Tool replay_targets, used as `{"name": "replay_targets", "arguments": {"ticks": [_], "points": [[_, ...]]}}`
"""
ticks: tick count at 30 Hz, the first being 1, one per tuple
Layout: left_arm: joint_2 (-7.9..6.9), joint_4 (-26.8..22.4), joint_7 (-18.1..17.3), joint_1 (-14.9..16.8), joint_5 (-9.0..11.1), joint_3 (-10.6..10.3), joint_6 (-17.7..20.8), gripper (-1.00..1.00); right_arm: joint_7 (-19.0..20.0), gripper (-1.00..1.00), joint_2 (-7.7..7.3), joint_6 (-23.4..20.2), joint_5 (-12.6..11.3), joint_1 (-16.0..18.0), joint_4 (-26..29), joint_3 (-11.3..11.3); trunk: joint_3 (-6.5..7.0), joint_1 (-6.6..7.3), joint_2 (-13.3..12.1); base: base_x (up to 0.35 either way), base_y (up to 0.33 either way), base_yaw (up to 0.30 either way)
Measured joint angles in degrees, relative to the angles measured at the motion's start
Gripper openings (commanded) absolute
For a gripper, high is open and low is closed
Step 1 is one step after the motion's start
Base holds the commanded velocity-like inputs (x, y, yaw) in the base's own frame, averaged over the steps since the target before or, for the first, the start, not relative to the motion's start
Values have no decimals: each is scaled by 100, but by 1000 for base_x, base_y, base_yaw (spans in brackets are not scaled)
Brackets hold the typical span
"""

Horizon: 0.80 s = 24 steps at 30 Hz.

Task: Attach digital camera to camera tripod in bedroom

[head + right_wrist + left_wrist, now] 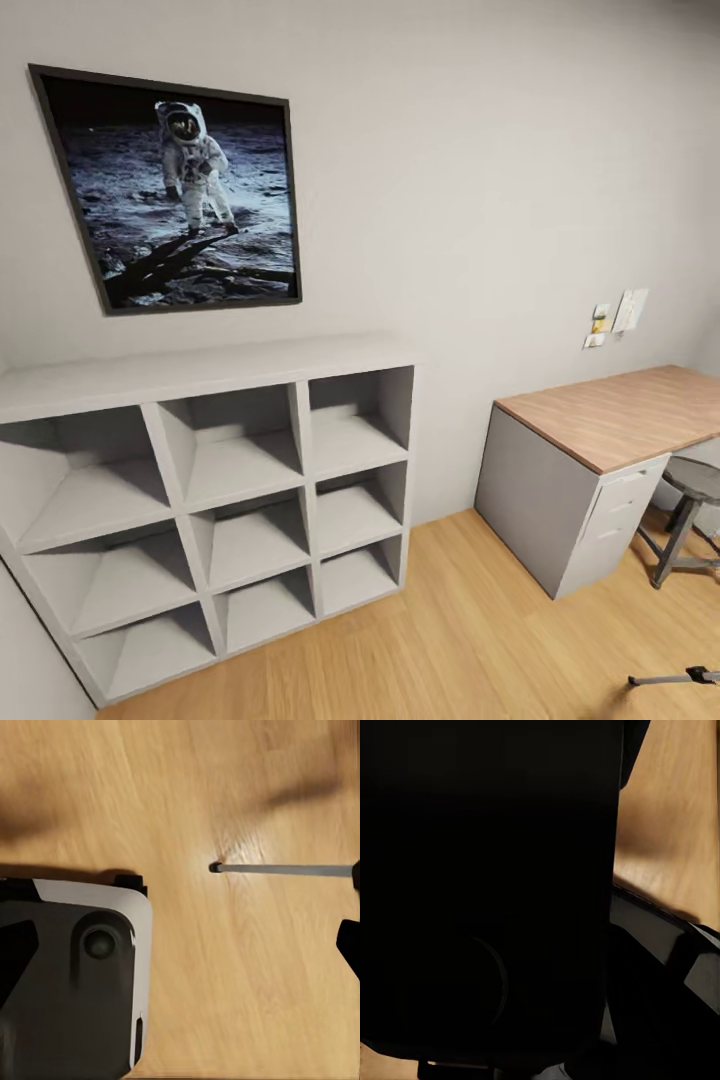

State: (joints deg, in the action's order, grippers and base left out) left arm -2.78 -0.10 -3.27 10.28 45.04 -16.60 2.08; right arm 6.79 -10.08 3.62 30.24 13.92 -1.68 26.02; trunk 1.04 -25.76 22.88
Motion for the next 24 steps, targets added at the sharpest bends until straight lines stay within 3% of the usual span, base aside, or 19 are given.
{"name": "replay_targets", "arguments": {"ticks": [24], "points": [[25, 1, -5, -9, 4, 0, -9, -100, 1, 100, -8, -27, -4, 0, -1, 4, 0, 1, 1, 20, 0, -289]]}}
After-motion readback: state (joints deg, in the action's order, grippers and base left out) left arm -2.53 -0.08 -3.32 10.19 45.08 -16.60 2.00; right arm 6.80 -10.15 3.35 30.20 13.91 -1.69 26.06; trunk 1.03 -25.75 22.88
